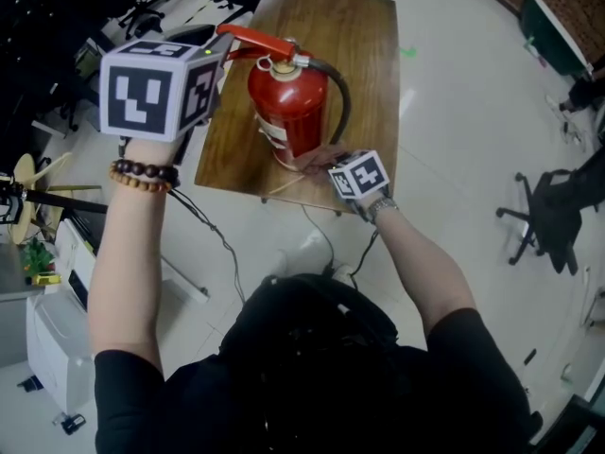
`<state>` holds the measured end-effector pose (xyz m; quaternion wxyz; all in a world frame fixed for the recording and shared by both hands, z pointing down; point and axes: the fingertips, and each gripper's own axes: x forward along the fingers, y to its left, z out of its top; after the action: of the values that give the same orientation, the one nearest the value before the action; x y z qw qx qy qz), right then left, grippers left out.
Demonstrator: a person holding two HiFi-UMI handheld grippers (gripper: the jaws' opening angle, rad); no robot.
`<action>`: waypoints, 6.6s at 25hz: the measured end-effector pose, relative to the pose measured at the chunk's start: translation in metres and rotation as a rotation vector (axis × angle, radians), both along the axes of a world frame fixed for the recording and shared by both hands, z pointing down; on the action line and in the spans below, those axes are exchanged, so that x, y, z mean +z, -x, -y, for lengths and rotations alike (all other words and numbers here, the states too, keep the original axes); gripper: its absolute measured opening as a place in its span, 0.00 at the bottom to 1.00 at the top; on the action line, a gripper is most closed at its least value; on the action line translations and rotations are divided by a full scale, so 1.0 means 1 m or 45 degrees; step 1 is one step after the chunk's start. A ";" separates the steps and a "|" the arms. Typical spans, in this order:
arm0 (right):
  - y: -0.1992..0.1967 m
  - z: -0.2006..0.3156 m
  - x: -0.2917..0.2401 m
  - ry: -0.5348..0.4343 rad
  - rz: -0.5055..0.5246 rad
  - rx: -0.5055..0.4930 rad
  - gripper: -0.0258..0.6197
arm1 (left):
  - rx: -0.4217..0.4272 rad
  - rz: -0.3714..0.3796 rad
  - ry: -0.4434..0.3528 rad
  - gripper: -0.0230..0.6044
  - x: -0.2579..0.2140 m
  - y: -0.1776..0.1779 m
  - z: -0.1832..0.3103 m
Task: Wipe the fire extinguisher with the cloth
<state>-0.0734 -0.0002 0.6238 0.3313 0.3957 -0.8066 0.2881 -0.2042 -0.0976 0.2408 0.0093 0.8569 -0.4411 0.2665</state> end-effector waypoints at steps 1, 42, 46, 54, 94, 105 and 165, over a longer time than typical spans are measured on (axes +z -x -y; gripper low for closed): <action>-0.001 0.000 0.004 0.006 -0.012 -0.003 0.17 | -0.009 0.000 0.000 0.16 0.000 0.000 0.000; -0.023 -0.052 -0.043 -0.097 0.099 -0.236 0.16 | -0.292 -0.043 -0.024 0.14 0.000 0.002 -0.002; -0.036 -0.054 -0.100 -0.215 0.150 -0.267 0.16 | -0.298 -0.053 -0.022 0.14 -0.001 0.002 -0.001; -0.056 -0.051 -0.205 -0.395 0.232 -0.330 0.17 | -0.251 -0.032 -0.030 0.13 0.000 0.002 -0.002; -0.006 0.072 -0.272 -0.481 0.345 -1.205 0.17 | -0.527 -0.099 -0.009 0.11 -0.001 0.003 -0.002; -0.002 0.067 -0.250 -0.451 0.395 -1.316 0.17 | -0.705 -0.074 -0.002 0.11 0.000 0.008 -0.006; 0.004 0.071 -0.027 -0.116 0.098 -1.346 0.17 | -0.897 0.091 0.040 0.08 0.002 -0.004 -0.009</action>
<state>-0.0773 -0.0713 0.5966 0.3841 -0.0616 -0.9192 0.0610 -0.2005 -0.0890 0.2423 0.0984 0.6420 -0.7055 0.2836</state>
